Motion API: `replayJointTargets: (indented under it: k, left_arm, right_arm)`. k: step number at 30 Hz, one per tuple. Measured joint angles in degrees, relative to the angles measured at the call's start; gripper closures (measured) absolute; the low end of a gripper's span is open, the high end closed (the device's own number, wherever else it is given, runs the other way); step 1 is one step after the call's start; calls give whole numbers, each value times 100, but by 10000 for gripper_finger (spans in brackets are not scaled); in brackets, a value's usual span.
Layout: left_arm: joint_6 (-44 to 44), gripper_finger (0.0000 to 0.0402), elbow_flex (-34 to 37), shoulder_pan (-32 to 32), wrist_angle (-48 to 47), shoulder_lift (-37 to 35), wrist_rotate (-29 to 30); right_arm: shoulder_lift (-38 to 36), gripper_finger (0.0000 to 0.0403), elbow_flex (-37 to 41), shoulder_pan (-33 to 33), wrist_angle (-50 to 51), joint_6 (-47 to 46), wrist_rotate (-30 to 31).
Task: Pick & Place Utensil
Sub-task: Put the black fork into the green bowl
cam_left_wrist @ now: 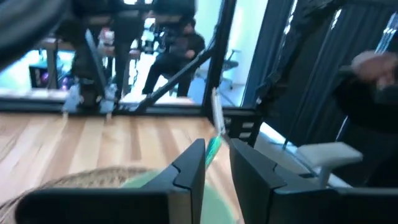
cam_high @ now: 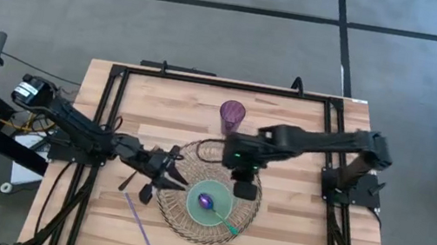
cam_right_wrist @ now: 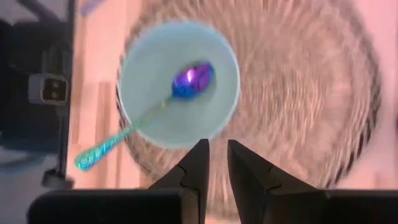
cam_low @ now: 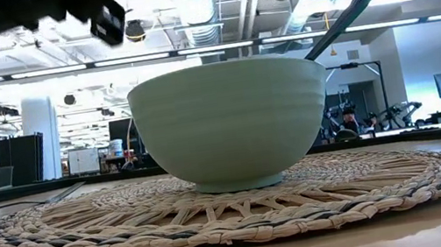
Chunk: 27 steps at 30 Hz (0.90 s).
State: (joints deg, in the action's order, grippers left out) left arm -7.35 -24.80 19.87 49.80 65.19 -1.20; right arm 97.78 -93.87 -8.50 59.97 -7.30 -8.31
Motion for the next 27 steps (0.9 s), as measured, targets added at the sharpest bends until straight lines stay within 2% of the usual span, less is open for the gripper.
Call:
replayJointTargets:
  k: [5,9,13,15,18,21,27]
  left_arm:
    - [137,325,-406,145,-575,-24,469]
    - [144,325,-833,141,-1918,-35,1318]
    - [145,325,-1200,153,-2941,-35,2168]
    - [100,325,-1327,159,-3276,-36,2436]
    - [-145,325,-1390,158,-3808,-49,2806]
    - [-531,325,-1389,157,-4784,-135,3152]
    - [-2058,325,-1383,160,-6741,-454,3633]
  right_arm:
    - [-1006,351,1784,-139,-2221,305,-15]
    - [-1535,351,3062,-114,-3840,330,-58]
    - [-1713,351,4010,-134,-5250,338,-60]
    - [-1714,351,4212,-161,-5478,392,-62]
    - [-1702,351,4245,-92,-5424,967,-62]
    - [-1672,351,4245,0,-5554,1017,-60]
    - [-1672,351,4241,50,-5626,887,-62]
